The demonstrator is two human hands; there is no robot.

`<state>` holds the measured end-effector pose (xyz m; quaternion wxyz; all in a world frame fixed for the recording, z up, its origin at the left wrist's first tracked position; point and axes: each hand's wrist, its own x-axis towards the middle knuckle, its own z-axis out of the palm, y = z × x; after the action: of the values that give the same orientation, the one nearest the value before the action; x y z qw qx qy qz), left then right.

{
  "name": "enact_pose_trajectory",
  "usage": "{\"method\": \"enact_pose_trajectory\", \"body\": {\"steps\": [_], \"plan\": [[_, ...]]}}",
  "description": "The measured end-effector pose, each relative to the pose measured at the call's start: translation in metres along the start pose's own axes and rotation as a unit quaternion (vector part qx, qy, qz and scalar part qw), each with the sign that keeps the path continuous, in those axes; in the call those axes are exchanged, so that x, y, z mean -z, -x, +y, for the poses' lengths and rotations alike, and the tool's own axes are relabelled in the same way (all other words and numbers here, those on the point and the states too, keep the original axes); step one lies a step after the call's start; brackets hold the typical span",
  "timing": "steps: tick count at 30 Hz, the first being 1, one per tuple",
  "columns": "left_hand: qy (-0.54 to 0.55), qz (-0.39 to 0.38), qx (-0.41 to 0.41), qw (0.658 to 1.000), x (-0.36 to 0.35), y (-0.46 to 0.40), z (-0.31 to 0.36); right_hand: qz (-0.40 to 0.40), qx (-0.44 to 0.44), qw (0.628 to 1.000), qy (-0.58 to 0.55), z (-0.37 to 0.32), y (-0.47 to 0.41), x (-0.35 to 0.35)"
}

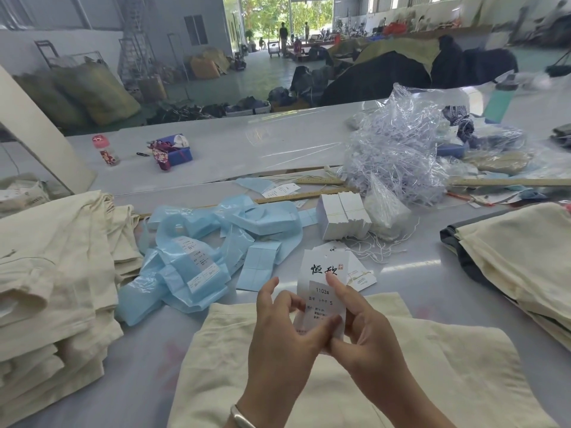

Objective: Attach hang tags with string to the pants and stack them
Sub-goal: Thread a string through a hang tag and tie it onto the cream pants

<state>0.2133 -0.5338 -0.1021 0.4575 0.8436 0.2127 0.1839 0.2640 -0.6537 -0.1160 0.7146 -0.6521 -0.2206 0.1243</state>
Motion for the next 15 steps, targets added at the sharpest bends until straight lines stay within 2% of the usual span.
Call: {"method": "enact_pose_trajectory", "body": {"steps": [4, 6, 9, 12, 15], "plan": [[-0.010, -0.021, 0.049, 0.999, 0.008, -0.005, 0.004, 0.034, 0.020, 0.999, 0.020, 0.000, 0.004, -0.002], [0.109, -0.060, 0.064, 0.990, 0.007, -0.009, 0.001, 0.038, 0.024, 0.999, 0.009, -0.003, 0.004, -0.002], [0.334, -0.133, 0.094, 0.928, 0.006, -0.010, -0.001, 0.032, 0.019, 0.999, -0.009, -0.010, 0.000, -0.004], [0.455, -0.165, 0.108, 0.868, 0.006, -0.009, -0.001, 0.028, 0.006, 0.999, -0.028, -0.013, -0.002, -0.004], [0.452, -0.160, 0.107, 0.871, 0.008, -0.011, -0.001, 0.036, -0.023, 0.996, -0.079, -0.015, -0.002, -0.005]]}}
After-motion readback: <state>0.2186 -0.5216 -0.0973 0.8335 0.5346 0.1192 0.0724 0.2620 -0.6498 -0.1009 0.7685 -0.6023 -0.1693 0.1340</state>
